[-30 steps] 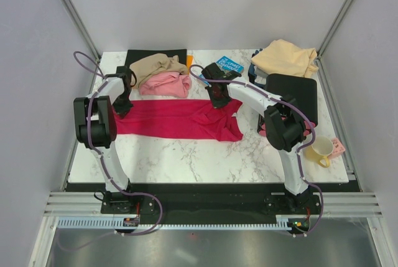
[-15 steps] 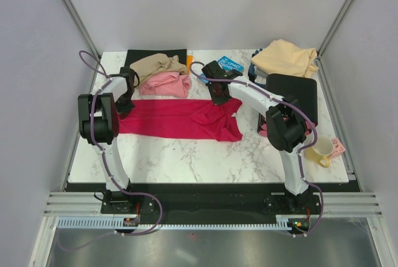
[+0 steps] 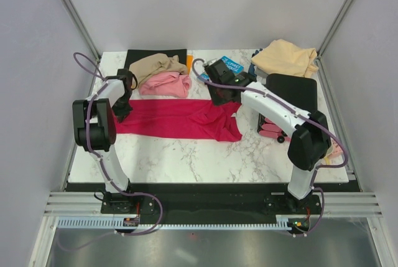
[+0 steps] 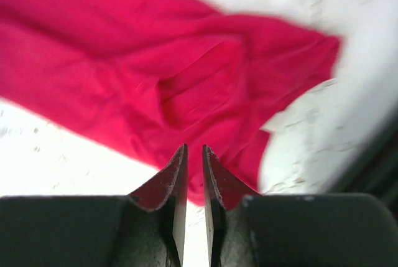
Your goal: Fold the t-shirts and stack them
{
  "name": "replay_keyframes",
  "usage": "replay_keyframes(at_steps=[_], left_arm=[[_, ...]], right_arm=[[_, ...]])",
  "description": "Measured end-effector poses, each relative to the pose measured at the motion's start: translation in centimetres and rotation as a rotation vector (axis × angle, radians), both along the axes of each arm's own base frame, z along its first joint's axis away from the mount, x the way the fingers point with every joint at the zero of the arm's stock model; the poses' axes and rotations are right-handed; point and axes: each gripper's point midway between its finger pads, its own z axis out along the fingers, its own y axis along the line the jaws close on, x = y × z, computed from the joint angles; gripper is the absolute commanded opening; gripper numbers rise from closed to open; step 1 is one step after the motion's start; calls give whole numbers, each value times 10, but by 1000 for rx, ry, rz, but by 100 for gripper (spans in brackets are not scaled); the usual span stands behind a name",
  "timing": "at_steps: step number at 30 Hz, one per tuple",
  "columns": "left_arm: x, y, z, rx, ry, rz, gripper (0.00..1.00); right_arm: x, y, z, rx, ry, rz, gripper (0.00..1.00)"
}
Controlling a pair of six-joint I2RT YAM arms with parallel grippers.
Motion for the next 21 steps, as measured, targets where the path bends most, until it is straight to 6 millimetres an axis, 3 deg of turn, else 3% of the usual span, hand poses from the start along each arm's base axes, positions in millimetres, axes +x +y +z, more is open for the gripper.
replay_keyframes(at_steps=[5,7,15,21], left_arm=[[-5,-1,8,2,-2,-4,18],[-5,-1,7,2,1,-4,17],[-9,-2,-18,8,81,-12,14],[-8,-3,-19,42,105,-28,13]], right_arm=[[-44,33,-46,-22,121,103,22],[-52,39,-64,-35,163,114,21],[-43,33,-112,-105,214,76,21],[-48,25,-143,-164,269,63,20]])
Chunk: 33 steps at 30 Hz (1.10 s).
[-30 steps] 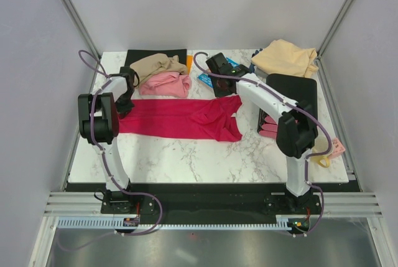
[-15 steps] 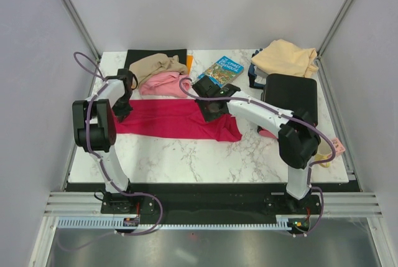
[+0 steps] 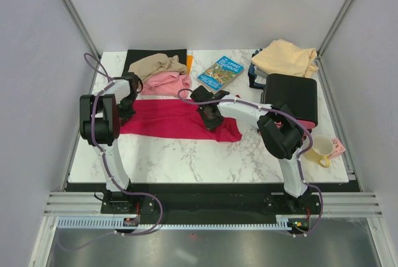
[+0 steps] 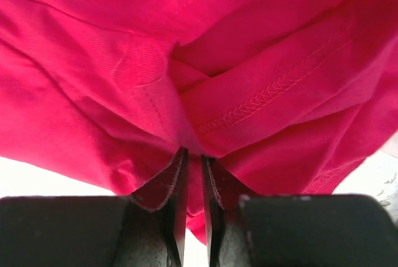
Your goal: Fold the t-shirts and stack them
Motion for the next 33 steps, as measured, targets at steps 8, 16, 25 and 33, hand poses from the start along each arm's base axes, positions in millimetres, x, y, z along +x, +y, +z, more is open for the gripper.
replay_keyframes(at_steps=[8,16,25,33], left_arm=[[0,0,-1,17,10,-8,2],[-17,-4,-3,36,44,-36,2],[-81,-41,-5,40,224,-182,2],[-130,-71,-6,9,380,-300,2]], right_arm=[[-1,-5,-11,-16,22,-18,13],[1,-4,-12,-7,37,-33,0],[2,-6,-12,1,47,-33,0],[-10,-13,-12,11,72,-22,0]])
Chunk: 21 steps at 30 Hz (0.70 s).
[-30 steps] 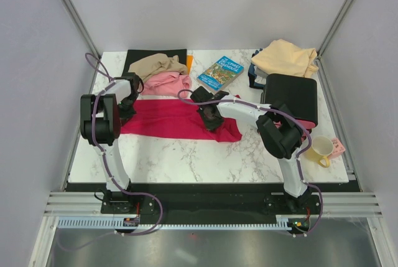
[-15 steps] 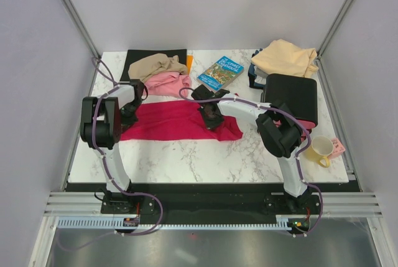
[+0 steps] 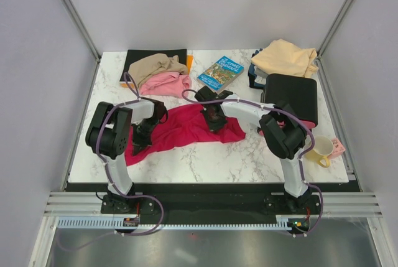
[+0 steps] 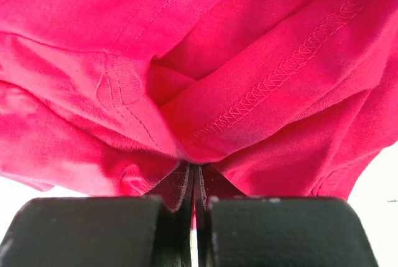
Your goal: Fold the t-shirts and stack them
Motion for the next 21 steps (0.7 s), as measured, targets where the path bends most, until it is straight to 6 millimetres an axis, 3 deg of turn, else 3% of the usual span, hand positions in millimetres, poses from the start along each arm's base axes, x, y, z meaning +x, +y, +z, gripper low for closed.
replay_keyframes(at_steps=[4,11,21], left_arm=[[-14,-11,0,-40,28,-12,2],[-23,-32,0,-87,49,-50,2],[-45,-62,-1,-142,68,-118,2]], right_arm=[[-11,3,0,-17,9,38,0],[-31,25,-1,-41,31,125,0],[12,81,3,23,-9,171,0]])
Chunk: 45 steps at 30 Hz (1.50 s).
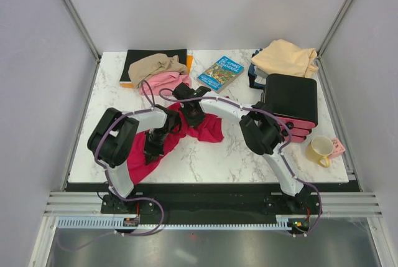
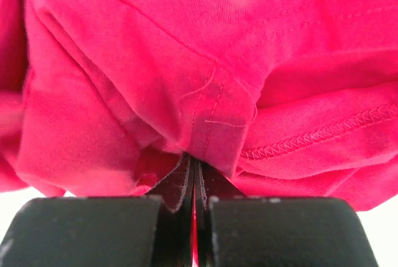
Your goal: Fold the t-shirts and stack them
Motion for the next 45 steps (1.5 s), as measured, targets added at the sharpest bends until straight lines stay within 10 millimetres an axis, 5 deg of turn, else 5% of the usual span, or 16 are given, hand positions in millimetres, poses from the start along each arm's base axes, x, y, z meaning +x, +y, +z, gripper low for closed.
replay_keyframes(at_steps=[10,21,30,39,45], left_arm=[[-4,-7,0,-35,8,19,2],[-9,-16,-1,-58,25,3,2],[-13,-24,-1,-90,53,-7,2],[-22,-36,-1,-151,102,-35,2],[-25,-43,-1,-189,117,-31,2]], right_arm=[[43,20,3,17,-89,4,0],[101,-11,12,20,-162,-104,1],[104,-27,4,-18,-184,-150,1],[97,-77,3,-91,-173,-239,2],[95,-82,3,-89,-176,-262,2]])
